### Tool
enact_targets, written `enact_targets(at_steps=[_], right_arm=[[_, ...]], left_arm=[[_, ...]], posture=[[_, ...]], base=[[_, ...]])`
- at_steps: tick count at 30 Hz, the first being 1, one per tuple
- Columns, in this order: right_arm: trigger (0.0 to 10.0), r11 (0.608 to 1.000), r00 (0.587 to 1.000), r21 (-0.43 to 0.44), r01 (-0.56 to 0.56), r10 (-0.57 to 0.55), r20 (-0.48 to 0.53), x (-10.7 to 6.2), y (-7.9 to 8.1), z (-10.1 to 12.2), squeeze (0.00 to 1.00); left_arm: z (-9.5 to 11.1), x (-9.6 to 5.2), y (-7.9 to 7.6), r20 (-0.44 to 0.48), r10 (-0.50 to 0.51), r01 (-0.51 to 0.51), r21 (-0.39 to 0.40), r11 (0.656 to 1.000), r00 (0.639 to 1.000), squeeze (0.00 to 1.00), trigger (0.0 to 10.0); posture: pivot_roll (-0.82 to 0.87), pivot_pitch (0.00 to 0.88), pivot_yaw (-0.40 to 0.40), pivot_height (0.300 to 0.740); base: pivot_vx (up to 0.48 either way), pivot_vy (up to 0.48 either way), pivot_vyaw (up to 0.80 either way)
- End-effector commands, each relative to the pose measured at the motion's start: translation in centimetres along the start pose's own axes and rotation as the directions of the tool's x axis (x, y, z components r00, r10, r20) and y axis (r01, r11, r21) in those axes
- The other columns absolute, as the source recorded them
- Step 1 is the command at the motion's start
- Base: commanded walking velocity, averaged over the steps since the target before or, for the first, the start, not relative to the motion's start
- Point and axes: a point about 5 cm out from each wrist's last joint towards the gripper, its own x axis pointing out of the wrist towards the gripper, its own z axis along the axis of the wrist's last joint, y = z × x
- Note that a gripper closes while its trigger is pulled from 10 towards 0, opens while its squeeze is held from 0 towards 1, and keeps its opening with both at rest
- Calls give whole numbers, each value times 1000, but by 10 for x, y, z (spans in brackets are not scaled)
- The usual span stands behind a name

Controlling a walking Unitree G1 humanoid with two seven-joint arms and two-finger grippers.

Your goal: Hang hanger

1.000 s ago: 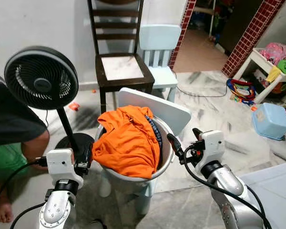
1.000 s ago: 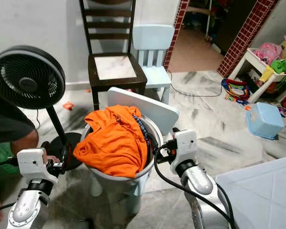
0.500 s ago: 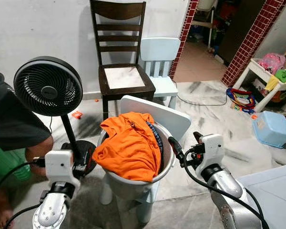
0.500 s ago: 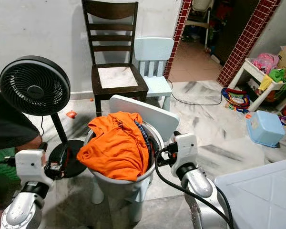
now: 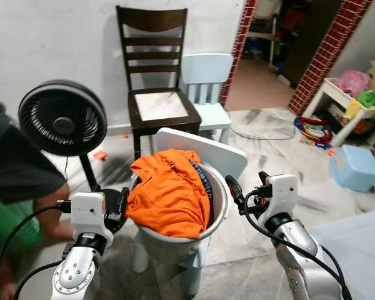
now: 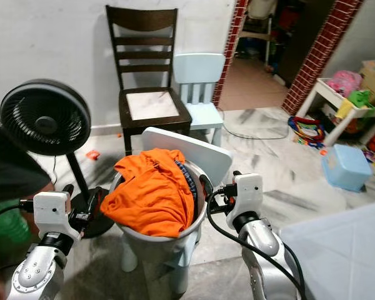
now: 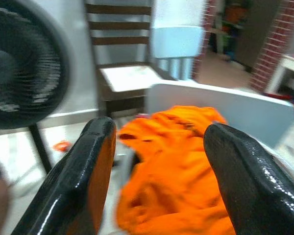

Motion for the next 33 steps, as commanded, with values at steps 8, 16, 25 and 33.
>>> enact_targets(at_steps=[8, 16, 25, 33], right_arm=[[10000, 1000, 1000, -9, 16, -15, 7, -2, -7, 3, 0], [10000, 1000, 1000, -14, 15, -15, -2, -6, -7, 0, 0], [10000, 1000, 1000, -20, 16, -16, -10, -7, -8, -1, 0], [10000, 1000, 1000, -24, 11, -11, -13, -6, -7, -1, 0]], left_arm=[[0, 1, -6, -14, -21, 21, -12, 1000, 1000, 0, 10000], [0, 0, -9, -22, -40, 39, -24, 999, 999, 0, 10000], [-1, 0, -10, -30, -45, 44, -34, 998, 999, 0, 10000], [0, 1, -10, -21, -47, 46, -42, 998, 999, 0, 10000]], posture=[[60, 0, -90, 740], [56, 0, -91, 740], [52, 0, -94, 740], [51, 1, -95, 740]], base=[[0, 0, -213], [0, 0, 0], [0, 0, 0], [0, 0, 0]])
